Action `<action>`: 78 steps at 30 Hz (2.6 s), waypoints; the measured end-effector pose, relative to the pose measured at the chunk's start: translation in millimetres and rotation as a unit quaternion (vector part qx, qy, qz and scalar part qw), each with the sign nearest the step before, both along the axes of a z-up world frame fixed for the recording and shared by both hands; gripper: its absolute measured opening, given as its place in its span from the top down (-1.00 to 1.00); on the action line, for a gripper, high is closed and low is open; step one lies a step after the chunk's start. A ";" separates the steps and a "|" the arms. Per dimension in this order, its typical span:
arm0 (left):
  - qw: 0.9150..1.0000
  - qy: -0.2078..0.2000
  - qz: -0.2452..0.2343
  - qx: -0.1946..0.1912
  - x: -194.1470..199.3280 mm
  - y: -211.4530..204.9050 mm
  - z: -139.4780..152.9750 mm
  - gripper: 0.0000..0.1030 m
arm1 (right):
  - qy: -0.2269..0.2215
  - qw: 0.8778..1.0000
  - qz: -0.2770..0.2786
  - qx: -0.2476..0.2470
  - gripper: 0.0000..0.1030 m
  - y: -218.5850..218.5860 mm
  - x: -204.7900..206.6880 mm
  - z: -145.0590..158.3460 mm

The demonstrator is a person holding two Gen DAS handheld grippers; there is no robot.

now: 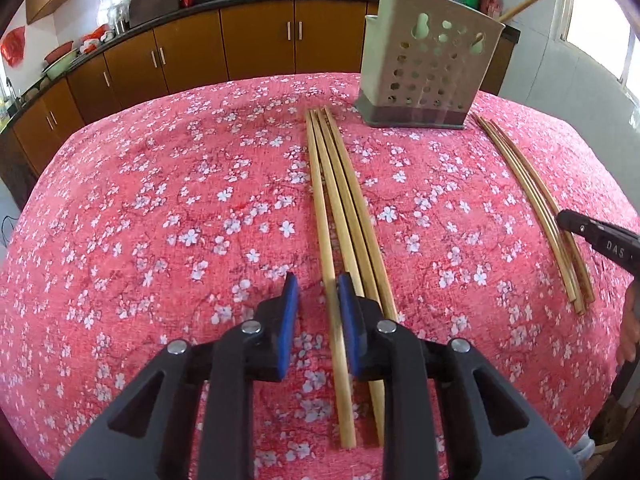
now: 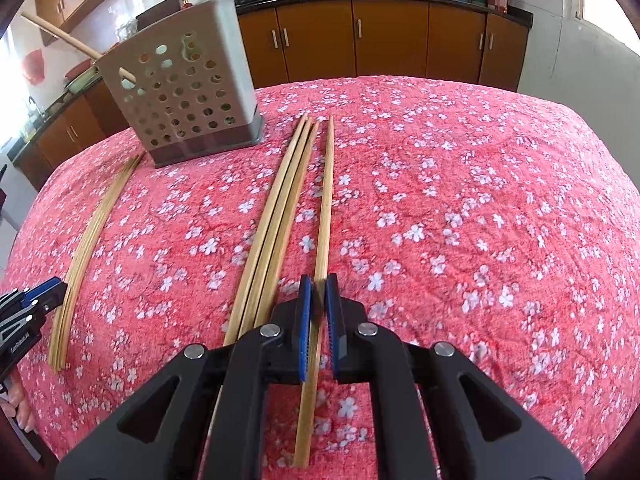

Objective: Organize utensils
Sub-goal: 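Grasp another chopstick with the right gripper while the left gripper grasps one too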

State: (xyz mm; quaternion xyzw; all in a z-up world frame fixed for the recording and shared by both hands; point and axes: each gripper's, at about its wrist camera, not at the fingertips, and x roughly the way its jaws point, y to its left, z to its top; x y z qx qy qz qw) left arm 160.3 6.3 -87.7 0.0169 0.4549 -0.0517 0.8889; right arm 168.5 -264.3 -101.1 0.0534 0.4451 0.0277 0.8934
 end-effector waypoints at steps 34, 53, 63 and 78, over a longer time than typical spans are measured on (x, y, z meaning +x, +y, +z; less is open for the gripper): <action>0.995 -0.021 0.089 -0.038 29.7 69.5 -2.7 0.79 | -0.023 0.999 -0.036 -0.012 0.85 -26.6 20.6 -1.5; 0.995 -0.021 0.088 -0.048 28.3 71.3 -1.7 0.79 | -0.023 0.999 -0.035 -0.011 0.85 -27.2 20.8 -1.4; 0.995 -0.021 0.087 -0.049 29.1 71.9 -2.0 0.79 | -0.023 0.999 -0.035 -0.011 0.84 -27.4 20.6 -1.5; 0.994 -0.020 0.088 -0.054 28.6 72.4 -0.9 0.79 | -0.023 0.999 -0.035 -0.009 0.84 -26.5 19.4 -2.3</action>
